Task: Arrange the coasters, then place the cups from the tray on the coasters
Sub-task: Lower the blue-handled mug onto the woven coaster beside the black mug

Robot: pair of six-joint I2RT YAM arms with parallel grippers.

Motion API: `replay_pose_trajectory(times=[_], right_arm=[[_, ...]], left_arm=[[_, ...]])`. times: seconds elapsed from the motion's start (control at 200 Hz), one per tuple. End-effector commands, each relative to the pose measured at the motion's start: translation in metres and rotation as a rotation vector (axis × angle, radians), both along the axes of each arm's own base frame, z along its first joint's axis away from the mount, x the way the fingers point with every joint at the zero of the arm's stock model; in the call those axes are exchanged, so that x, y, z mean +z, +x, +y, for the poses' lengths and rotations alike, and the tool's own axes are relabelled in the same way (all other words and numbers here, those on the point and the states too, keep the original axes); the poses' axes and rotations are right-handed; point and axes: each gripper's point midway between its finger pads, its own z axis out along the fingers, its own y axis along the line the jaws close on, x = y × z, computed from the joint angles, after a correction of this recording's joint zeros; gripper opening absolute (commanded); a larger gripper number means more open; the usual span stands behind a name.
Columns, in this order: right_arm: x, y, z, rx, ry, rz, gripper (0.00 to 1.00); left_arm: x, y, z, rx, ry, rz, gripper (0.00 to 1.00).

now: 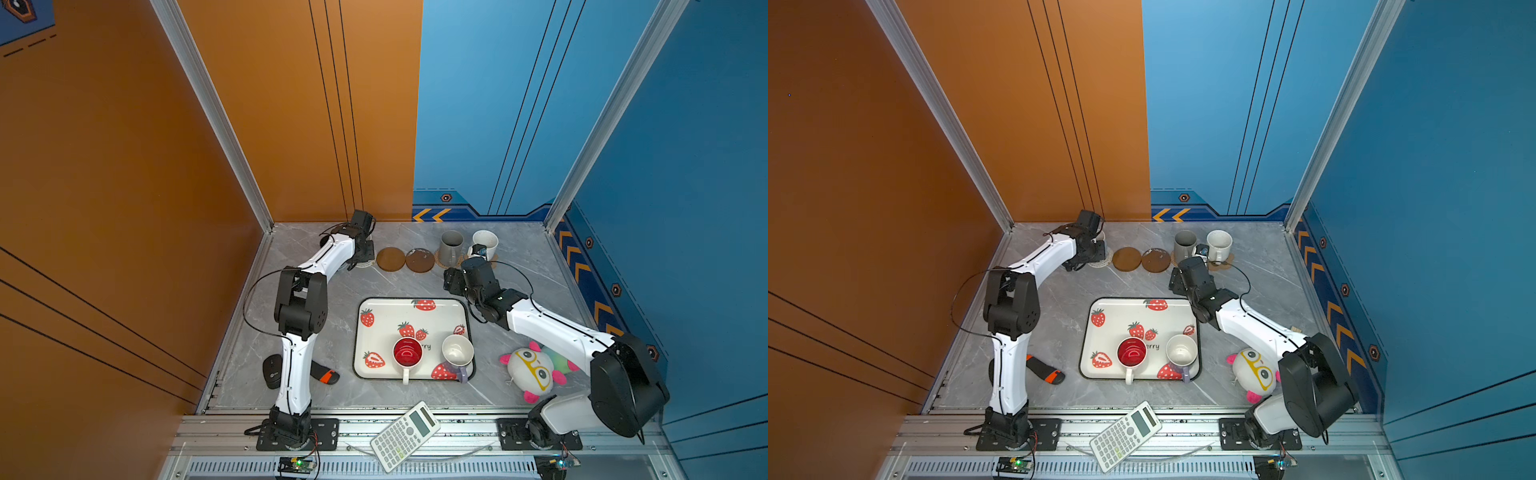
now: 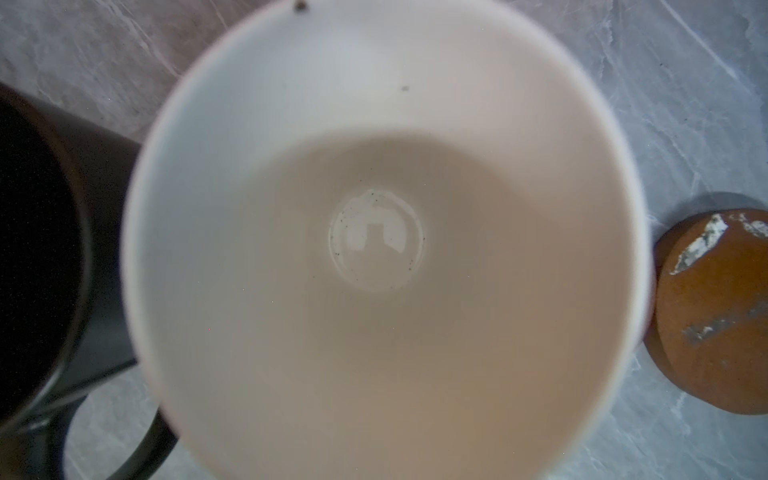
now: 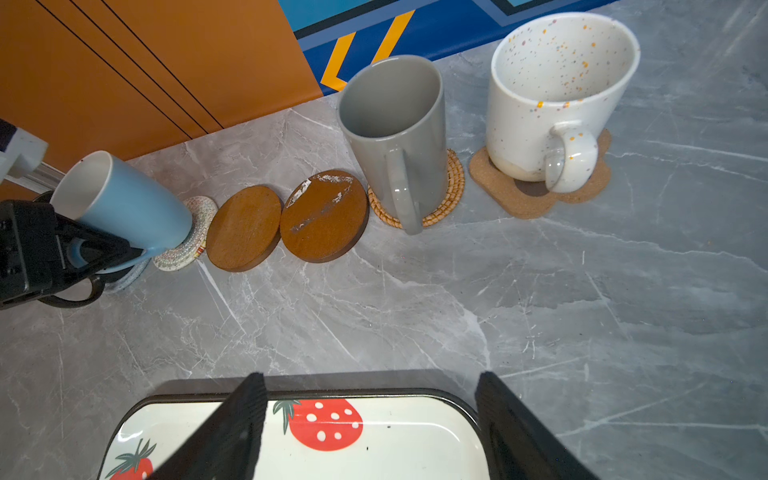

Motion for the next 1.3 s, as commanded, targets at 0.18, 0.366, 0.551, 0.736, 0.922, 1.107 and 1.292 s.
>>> replay_pose_trajectory(times=[0.18, 0.366, 0.551, 0.736, 0.922, 1.107, 1.292], right_arm=[[-0.005, 0.001, 0.001, -0.001, 0.001, 0.032, 0.78], [-0.005, 0.000, 0.000, -0.003, -0.001, 0.031, 0.78], [-0.004, -0.001, -0.001, -0.004, -0.001, 0.031, 0.78], [-0.003, -0.002, -0.002, -0.006, -0.002, 0.029, 0.78], [-0.002, -0.001, -0.001, -0.004, 0.001, 0.025, 0.78], [-0.001, -0.002, -0.002, -0.003, 0.001, 0.024, 0.78], [0.000, -0.002, -0.002, -0.003, 0.002, 0.022, 0.78]], left_arm=[[0.012, 0.015, 0.001, -0.005, -0.008, -0.054, 0.00], [0.005, 0.011, 0.000, -0.010, -0.002, -0.037, 0.00], [-0.004, 0.008, -0.001, -0.011, 0.006, -0.018, 0.00], [-0.006, 0.006, 0.000, -0.011, 0.016, -0.010, 0.01], [-0.008, 0.003, 0.001, -0.011, 0.020, 0.000, 0.28], [-0.005, 0.002, -0.002, -0.021, 0.016, -0.002, 0.45], [0.007, -0.001, -0.004, -0.025, 0.012, -0.017, 0.51]])
